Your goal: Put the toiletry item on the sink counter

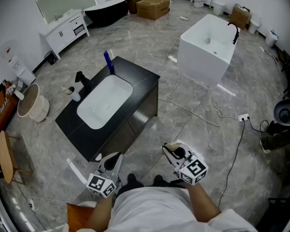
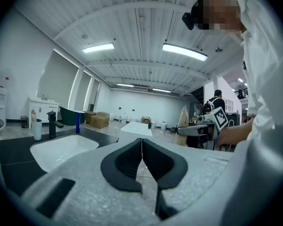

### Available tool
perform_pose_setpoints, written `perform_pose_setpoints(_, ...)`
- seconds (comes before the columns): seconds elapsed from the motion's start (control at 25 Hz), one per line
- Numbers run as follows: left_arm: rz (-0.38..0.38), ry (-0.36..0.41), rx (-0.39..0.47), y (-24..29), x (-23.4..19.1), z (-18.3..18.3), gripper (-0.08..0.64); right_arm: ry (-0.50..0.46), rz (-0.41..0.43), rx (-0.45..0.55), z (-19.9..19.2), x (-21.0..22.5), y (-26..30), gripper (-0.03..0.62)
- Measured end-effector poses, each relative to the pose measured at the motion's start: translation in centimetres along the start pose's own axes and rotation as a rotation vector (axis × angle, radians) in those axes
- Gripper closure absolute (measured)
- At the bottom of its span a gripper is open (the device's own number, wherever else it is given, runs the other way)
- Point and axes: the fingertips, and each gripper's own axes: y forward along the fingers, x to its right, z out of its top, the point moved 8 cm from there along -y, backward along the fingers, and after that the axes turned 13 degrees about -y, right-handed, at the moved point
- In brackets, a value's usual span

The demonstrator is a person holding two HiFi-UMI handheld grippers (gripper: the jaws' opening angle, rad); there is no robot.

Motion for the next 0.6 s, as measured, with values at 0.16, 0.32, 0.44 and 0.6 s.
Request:
perform_pose_setpoints(0.16,0.001,0.016,0.011,1.3,0.5,0.1,0.545,0.004,-0.02,0.007,-0.3,1.1,-0.8,0.543)
perform_pose_setpoints(0.32,0.022,0.018,0.026,2.3,1.4,0.8,0.545,0.001,-0.029,0.017,-0.2,2.1,-1.7,0.543)
perform_pose_setpoints(0.44,0.032,0.019,0.036,2.8,1.6,0.9,0.545,-0.005,-0.039,0.023,-0.4,3.3,-2.5,0.544)
perform_pose_setpoints(0.6,0.031,0.02,0.033,3.3,2.0,0.7,0.545,0.023,-0.079,0.021,-1.1,5.0,-4.1,0.543)
